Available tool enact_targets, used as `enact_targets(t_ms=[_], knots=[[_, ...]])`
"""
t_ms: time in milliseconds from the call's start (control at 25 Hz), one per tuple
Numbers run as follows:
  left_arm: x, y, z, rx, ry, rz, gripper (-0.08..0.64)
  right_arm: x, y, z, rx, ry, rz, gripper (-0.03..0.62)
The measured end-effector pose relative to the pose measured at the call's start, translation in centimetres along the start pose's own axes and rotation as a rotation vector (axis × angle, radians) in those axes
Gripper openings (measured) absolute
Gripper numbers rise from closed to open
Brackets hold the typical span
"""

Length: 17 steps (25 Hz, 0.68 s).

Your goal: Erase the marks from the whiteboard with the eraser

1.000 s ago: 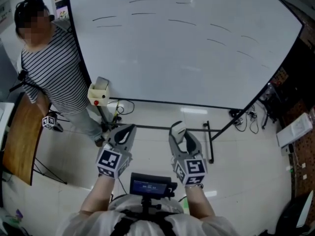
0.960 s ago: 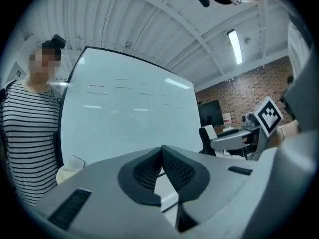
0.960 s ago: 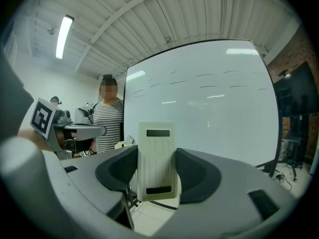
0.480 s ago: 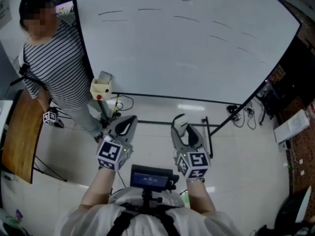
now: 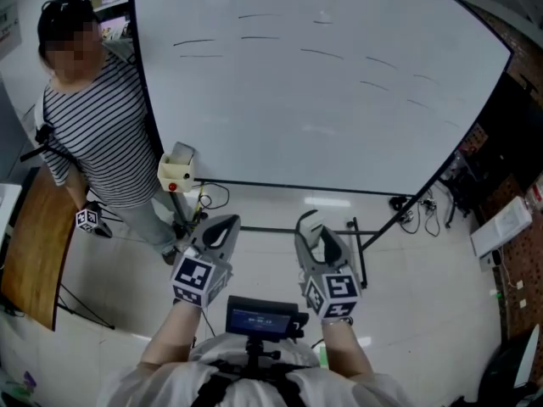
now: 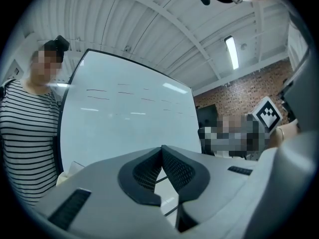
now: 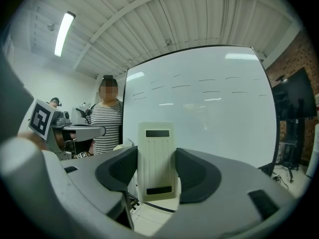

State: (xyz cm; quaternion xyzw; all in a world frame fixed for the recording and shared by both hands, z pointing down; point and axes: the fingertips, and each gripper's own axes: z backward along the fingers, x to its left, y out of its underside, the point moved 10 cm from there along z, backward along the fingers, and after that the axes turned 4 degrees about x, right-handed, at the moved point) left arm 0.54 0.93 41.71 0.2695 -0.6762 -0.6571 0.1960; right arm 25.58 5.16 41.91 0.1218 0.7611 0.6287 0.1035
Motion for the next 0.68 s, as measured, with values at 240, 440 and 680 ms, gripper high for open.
enact_targets(t_ms=[240, 440, 680], knots=[[0.7, 0.0, -0.2, -0.010, -0.013, 0.013, 0.006, 0.3, -0.4, -0.9, -0.009, -0.014, 0.002, 0.249], [1.2, 0.0, -0.7, -0.010, -0.016, 0.009, 0.006, 0.1, -0.7, -1.5, 0.001, -0.012, 0.017, 0.249], [1.5, -0.4, -1.1, -0.012, -0.022, 0.025, 0.006, 0.0, -1.0, -2.1, -0.006, -0.012, 0.016, 0.249]])
